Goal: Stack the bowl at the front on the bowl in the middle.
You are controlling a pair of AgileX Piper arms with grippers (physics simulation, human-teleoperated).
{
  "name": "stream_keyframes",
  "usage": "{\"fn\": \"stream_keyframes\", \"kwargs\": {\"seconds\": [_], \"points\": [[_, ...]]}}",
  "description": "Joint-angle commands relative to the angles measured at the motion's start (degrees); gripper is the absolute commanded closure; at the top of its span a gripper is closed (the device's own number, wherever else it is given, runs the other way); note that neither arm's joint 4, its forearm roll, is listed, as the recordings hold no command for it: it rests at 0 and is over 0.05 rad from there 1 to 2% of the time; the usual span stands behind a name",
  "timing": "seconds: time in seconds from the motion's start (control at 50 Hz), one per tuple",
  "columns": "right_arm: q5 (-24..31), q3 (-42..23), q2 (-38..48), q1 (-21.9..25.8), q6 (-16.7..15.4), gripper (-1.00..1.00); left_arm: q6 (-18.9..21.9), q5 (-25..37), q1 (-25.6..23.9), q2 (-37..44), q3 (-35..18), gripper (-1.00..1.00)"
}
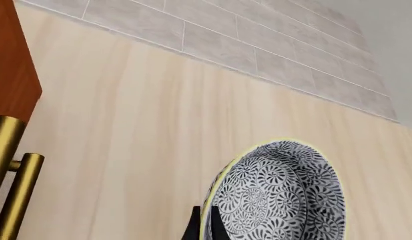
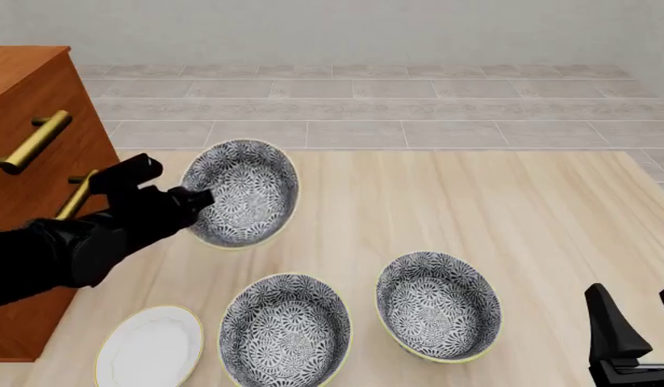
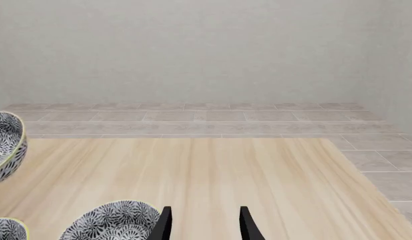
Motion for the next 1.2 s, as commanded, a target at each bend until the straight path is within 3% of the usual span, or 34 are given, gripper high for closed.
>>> {"fn": "stream_keyframes", "kwargs": {"seconds": [0.02, 0.64, 0.86, 1.2], "points": [[-0.1, 0.1, 0.0, 0.0, -0.1, -1.00, -1.5, 4.3, -3.5, -6.9, 0.4, 1.00], [-0.1, 0.1, 0.0, 0.0, -0.1, -1.00, -0.3, 16.4, -13.9, -20.4, 0.5, 1.00], [-0.1, 0.1, 0.0, 0.0, -0.1, -1.00, 0.0, 16.6, -17.7, -19.7, 0.1, 1.00], [-0.1, 0.1, 0.0, 0.0, -0.1, -1.00, 2.1, 19.0, -25.3, -16.9, -5.8, 1.00]]}}
